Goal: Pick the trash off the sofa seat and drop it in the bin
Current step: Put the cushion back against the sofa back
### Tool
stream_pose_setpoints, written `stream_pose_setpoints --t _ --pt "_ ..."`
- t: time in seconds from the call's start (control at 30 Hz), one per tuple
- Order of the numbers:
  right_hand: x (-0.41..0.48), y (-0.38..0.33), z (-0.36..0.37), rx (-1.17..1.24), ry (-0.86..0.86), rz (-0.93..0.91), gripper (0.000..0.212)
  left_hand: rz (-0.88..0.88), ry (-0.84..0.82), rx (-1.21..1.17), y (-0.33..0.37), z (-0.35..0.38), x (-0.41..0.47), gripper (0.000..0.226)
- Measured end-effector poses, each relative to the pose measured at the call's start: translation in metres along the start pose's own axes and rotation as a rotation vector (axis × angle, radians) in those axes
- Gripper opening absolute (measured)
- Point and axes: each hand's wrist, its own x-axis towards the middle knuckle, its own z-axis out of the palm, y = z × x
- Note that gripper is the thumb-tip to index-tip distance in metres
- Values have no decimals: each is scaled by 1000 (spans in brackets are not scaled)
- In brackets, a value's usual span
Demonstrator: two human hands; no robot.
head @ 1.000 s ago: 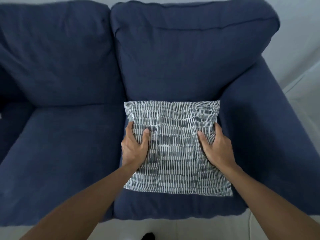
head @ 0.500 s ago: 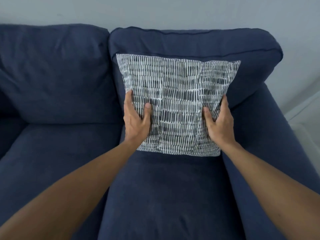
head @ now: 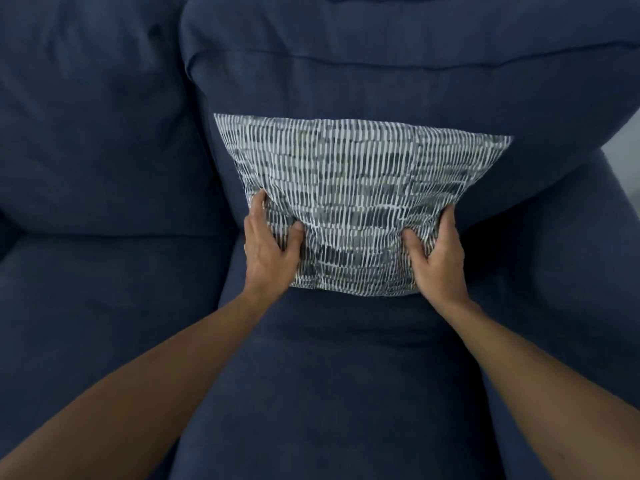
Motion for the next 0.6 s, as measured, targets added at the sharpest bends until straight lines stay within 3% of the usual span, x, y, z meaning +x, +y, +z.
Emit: stream_pose_setpoints --t 0.2,0.43,0.6 --pt "-1 -2 1 5 82 -50 87 8 67 -1 2 -3 -2 72" --pt "-6 9 4 -65 12 -15 87 -66 -45 76 -3 -3 -5 79" --pt "-9 2 -5 -76 -15 -7 87 -52 -1 209 5 -15 -7 82"
